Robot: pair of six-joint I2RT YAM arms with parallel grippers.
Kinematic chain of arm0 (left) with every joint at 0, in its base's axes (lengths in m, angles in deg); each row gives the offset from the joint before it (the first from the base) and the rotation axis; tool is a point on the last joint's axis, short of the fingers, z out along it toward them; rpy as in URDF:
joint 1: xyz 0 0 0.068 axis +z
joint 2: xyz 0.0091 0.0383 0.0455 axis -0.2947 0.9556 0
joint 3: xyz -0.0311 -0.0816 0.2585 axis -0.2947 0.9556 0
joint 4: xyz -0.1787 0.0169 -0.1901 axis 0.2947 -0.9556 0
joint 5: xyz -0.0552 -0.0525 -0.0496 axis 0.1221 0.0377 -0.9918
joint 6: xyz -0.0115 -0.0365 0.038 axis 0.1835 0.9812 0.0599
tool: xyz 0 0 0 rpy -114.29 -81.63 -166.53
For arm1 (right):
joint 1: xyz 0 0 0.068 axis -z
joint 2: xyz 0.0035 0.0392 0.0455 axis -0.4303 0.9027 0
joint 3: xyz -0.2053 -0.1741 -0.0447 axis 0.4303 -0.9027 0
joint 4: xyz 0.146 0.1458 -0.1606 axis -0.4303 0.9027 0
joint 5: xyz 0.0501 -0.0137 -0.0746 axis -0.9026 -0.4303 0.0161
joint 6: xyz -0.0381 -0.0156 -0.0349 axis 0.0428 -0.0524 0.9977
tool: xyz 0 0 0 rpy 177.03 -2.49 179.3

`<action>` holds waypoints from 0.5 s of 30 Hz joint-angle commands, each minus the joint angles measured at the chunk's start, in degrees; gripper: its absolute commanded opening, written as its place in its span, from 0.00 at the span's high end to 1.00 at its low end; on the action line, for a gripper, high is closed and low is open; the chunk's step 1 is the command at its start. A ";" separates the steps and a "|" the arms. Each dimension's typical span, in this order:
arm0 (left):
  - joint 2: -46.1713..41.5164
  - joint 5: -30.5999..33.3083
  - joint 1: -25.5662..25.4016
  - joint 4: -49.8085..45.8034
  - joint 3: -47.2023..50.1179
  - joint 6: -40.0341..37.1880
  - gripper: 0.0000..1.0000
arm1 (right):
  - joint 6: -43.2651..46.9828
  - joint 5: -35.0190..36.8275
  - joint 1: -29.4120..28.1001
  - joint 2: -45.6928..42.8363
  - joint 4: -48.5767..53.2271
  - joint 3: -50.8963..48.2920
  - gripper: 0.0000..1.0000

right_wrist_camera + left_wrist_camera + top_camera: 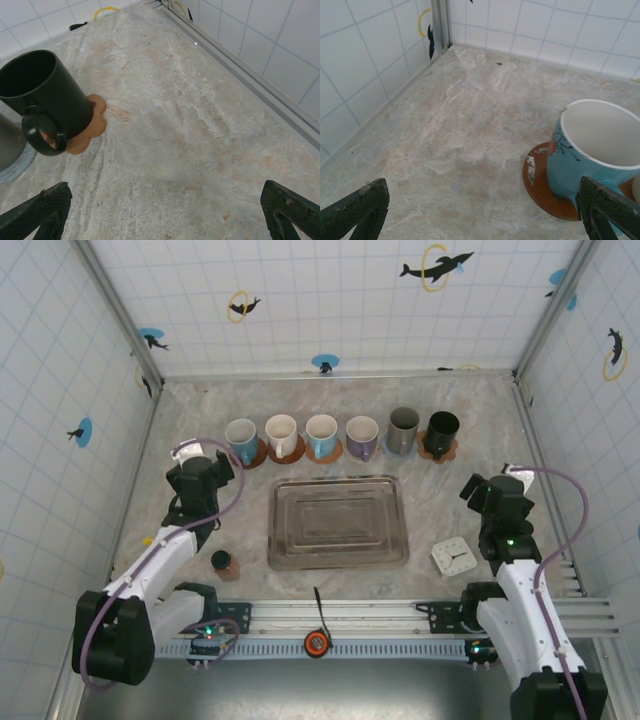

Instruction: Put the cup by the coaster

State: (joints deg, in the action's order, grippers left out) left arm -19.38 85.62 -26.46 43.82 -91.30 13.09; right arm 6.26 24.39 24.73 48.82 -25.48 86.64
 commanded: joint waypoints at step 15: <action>9.66 -15.27 6.85 33.60 10.45 -10.75 0.03 | 3.33 0.32 2.70 7.77 -9.51 1.32 0.00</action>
State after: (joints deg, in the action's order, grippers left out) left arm -11.60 73.91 -20.19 70.62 -80.79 4.61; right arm 8.03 23.34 27.12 56.31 -32.04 86.64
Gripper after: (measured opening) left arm 0.972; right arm 0.997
